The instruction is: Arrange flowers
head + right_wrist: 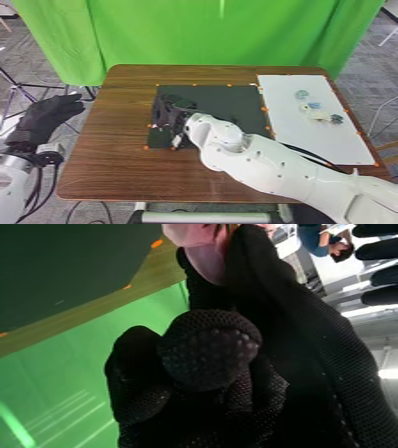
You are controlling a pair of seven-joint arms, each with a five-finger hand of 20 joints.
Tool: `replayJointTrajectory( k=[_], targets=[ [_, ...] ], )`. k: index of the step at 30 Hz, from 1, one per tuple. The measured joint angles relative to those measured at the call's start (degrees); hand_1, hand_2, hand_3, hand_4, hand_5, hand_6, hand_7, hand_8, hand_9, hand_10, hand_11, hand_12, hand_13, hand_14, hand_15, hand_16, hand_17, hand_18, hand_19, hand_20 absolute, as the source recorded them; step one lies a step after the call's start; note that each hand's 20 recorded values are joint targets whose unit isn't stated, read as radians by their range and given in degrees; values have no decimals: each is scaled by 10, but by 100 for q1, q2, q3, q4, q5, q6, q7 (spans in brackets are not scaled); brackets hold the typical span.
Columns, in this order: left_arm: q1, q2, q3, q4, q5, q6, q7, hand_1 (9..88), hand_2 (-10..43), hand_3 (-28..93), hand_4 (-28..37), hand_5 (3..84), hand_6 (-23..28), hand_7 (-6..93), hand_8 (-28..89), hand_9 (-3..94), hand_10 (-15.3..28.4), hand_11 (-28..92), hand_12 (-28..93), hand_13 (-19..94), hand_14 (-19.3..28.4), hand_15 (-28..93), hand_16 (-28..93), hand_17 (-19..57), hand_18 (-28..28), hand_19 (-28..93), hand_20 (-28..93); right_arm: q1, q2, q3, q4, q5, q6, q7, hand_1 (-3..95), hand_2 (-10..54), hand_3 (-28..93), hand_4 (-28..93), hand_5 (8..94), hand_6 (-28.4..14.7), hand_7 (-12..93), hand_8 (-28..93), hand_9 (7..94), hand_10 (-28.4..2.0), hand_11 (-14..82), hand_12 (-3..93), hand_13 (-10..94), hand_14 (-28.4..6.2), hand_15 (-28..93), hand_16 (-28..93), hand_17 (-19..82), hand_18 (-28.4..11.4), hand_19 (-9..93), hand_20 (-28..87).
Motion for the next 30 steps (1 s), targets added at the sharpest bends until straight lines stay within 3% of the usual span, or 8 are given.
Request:
replayJointTrajectory(
  k=[30],
  targets=[
    [-13, -18, 43, -13, 24, -69, -51, 264, -45, 617, -172, 464, 48, 128, -52, 449, 138, 221, 156, 342, 184, 198, 51, 21, 153, 98, 182, -121, -114, 42, 262, -269, -127, -22, 643, -95, 554, -148, 731, 17, 269, 88, 782, -110, 33, 358, 918, -8, 514, 354, 646, -86, 932, 401]
  ],
)
